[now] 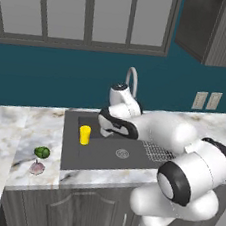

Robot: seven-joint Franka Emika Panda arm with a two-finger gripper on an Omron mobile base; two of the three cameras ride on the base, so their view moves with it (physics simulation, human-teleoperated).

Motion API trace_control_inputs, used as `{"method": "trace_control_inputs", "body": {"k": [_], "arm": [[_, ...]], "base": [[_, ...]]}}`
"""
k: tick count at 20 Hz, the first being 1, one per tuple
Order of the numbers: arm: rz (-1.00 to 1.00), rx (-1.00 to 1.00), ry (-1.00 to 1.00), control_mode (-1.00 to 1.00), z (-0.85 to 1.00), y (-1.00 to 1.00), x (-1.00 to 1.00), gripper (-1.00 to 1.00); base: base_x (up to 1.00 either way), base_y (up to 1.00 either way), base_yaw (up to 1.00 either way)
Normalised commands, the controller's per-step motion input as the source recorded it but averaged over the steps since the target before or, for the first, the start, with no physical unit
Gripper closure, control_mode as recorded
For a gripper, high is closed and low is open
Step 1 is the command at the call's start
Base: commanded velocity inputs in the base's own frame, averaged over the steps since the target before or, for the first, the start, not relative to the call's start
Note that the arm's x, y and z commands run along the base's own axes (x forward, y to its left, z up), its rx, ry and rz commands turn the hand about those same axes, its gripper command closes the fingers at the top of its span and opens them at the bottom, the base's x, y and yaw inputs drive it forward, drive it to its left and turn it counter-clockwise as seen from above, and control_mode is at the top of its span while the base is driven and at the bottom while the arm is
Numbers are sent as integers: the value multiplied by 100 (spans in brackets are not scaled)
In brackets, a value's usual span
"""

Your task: Remove the avocado and garlic from the sink. Then move the bowl and cup from the counter to the sink for washing.

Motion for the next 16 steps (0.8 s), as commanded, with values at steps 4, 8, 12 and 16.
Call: {"method": "trace_control_inputs", "body": {"k": [4, 8, 12, 16], "arm": [[-16, 0, 0, -100, 15, -42, -30, -100], [-15, 0, 0, -100, 13, -44, -27, -100], [-12, 0, 0, -100, 10, -49, -24, -100], [-7, 0, 0, -100, 10, -50, -19, -100]], "base": [[0, 0, 0], [0, 0, 0], [0, 0, 0], [0, 0, 0]]}}
